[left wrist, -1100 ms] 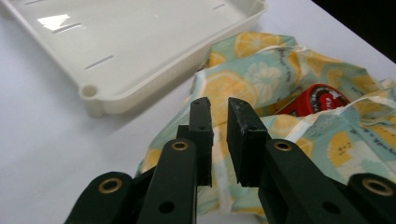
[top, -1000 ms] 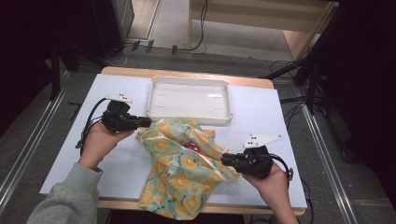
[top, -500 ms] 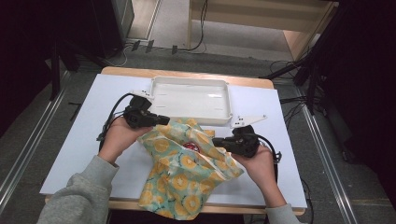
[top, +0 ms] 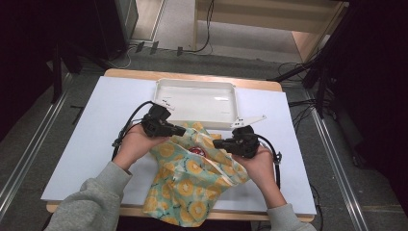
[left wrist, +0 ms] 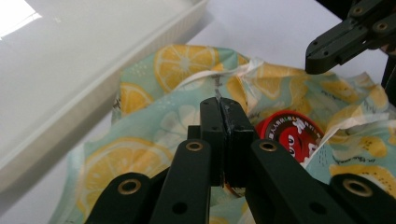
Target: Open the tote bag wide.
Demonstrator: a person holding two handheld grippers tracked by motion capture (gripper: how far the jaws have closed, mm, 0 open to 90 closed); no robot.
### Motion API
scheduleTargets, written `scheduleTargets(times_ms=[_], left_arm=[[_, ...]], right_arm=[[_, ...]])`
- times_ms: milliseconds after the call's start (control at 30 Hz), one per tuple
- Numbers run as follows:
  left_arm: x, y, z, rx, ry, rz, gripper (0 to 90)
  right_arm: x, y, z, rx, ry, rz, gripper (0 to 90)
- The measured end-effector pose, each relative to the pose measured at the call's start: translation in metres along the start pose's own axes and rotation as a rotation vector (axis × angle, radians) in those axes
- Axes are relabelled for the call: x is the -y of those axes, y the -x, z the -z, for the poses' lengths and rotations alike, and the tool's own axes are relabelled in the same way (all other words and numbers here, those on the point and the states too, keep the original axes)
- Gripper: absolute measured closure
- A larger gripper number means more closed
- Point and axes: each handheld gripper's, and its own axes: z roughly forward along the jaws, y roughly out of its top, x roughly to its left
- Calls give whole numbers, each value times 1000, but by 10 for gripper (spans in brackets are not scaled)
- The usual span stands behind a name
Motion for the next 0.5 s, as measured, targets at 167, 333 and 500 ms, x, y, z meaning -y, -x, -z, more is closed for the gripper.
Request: scheduleTargets(times_ms=[167, 333, 500], left_arm=[[15, 8, 0, 9, -43, -16, 896], [30, 7, -1, 6, -70, 0, 895], [40, 8, -1, 25, -72, 14, 895]], right_arm=[[2, -3, 1, 1, 8, 4, 900], [5, -5, -3, -4, -4, 0, 900], [5, -6, -7, -1, -18, 10, 900]])
